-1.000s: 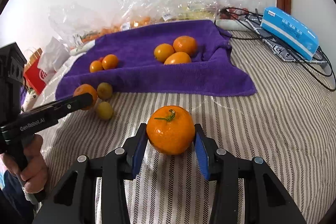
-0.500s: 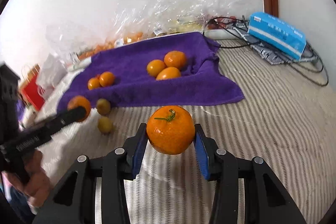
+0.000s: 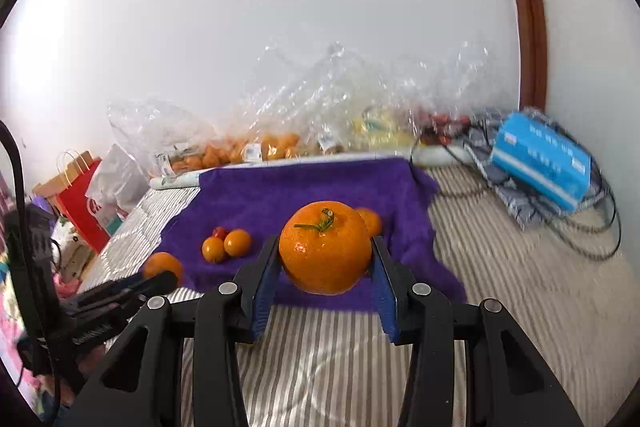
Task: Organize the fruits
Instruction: 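Carry both held tangerines over the purple towel, then open the right gripper to drop the stemmed tangerine onto the towel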
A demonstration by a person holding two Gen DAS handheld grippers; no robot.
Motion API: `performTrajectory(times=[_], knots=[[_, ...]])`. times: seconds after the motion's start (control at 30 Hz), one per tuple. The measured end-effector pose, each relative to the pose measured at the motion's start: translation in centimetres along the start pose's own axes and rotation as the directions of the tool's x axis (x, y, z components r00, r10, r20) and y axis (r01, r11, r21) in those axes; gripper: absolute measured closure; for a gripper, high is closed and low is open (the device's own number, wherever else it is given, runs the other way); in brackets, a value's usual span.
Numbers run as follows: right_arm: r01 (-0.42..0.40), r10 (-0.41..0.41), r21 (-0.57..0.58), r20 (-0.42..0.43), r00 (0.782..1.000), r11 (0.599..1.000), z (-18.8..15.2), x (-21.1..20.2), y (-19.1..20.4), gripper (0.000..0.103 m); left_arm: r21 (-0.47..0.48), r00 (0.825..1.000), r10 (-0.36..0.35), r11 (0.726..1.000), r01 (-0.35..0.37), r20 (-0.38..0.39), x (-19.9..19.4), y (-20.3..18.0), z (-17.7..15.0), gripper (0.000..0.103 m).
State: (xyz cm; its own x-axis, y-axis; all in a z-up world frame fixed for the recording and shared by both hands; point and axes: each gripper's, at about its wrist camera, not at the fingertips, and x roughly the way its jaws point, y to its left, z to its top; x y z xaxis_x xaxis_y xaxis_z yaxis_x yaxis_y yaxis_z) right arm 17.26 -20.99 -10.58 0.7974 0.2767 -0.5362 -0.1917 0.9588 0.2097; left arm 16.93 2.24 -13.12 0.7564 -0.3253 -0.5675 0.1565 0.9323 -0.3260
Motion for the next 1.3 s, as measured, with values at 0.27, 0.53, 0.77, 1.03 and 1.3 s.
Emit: performTrajectory(times=[0.27, 0.53, 0.77, 1.03, 1.3], knots=[[-0.025, 0.027, -0.048, 0.036, 0.999, 0.999, 2.6, 1.6, 1.1, 0.059, -0.007, 0.996, 0.02, 1.0, -0.02, 0.085, -0.4, 0.4, 4.6, 0.063], [-0.072, 0.077, -0.074, 0.069, 0.995, 0.995, 5.2, 4.4, 2.0, 0.06, -0.04, 0.991, 0.017, 0.999, -0.012, 0.133, 1.8, 1.0, 8.2, 0.063], [-0.056, 0.062, -0.085, 0.068, 0.996, 0.995, 5.9, 8.7, 2.2, 0.06, -0.108, 0.984, 0.056, 0.993, -0.038, 0.167, 4.8, 3.4, 6.8, 0.063], [-0.045, 0.045, -0.094, -0.002, 0.999, 0.995, 3.4, 11.6, 0.8, 0.06, -0.186, 0.986, 0.123, 0.977, -0.1, 0.112, 7.0, 6.3, 5.6, 0.063], [-0.025, 0.024, -0.057, -0.025, 0.999, 0.998, 2.8, 13.0, -0.6, 0.06, -0.187, 0.986, 0.135, 0.976, -0.115, 0.101, 7.7, 6.5, 5.1, 0.063]])
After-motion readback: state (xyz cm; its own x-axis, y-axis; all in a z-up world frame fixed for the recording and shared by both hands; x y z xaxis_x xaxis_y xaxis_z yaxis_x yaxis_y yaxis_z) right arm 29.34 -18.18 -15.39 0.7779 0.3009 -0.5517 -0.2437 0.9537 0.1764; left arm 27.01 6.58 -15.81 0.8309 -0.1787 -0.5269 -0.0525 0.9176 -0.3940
